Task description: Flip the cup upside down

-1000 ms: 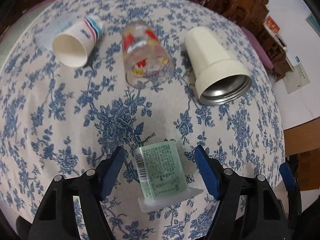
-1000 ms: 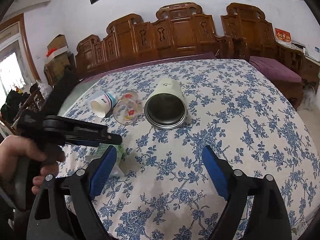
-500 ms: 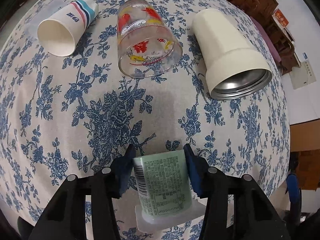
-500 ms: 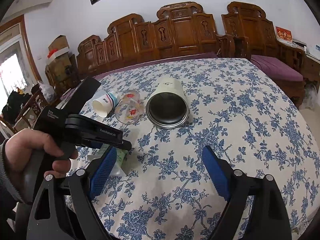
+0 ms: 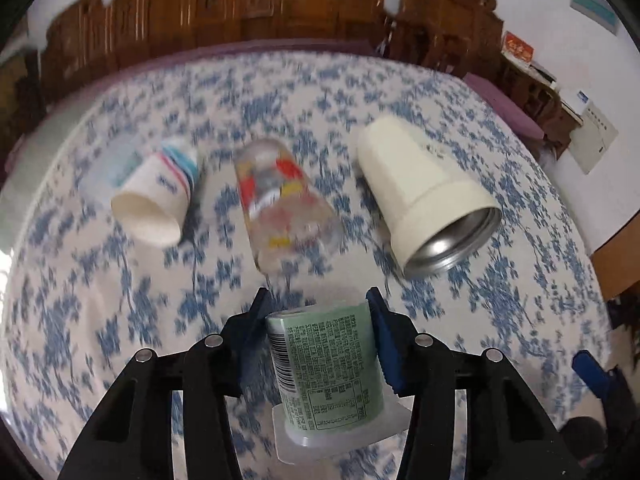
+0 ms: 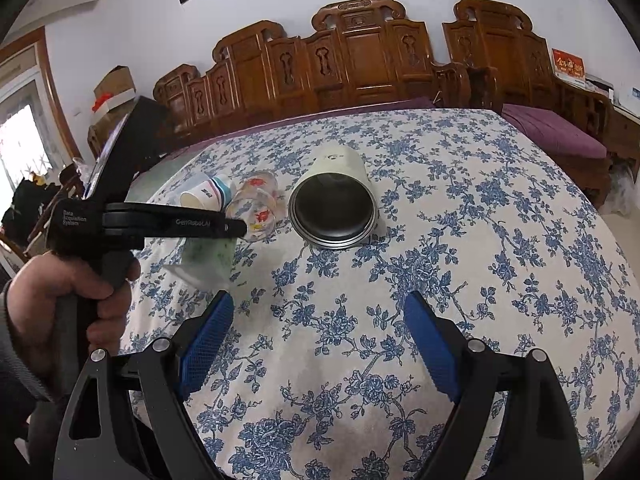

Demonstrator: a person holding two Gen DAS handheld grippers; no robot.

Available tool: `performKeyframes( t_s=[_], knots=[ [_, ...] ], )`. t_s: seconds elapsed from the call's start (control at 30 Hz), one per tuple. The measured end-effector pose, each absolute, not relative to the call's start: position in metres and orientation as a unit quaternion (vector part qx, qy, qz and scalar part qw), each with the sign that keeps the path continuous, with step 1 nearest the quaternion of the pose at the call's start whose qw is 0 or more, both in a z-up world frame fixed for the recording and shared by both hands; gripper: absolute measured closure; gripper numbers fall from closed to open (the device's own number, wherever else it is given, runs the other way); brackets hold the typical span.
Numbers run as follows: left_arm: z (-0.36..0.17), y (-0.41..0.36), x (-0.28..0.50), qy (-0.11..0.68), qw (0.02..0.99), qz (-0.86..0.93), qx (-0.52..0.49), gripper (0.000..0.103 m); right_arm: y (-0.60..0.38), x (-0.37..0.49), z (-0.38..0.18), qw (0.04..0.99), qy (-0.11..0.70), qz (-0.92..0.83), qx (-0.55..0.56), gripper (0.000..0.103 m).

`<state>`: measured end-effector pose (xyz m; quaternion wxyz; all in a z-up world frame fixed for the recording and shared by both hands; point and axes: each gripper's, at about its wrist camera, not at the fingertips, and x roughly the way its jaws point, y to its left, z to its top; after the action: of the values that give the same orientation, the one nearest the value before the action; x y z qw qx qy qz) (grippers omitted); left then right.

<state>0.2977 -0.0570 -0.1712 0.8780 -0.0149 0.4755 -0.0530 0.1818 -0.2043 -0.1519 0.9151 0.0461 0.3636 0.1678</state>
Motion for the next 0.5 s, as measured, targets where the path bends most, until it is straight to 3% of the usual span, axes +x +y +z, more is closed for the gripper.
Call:
performKeyframes(
  t_s=[0.5],
  knots=[
    [-0.188,-0.062,0.272,0.415,0.907,-0.041,0.060,0.058,-0.203,0.183,-0.153,0.914,0.365,0.167,0.048,0.014]
  ],
)
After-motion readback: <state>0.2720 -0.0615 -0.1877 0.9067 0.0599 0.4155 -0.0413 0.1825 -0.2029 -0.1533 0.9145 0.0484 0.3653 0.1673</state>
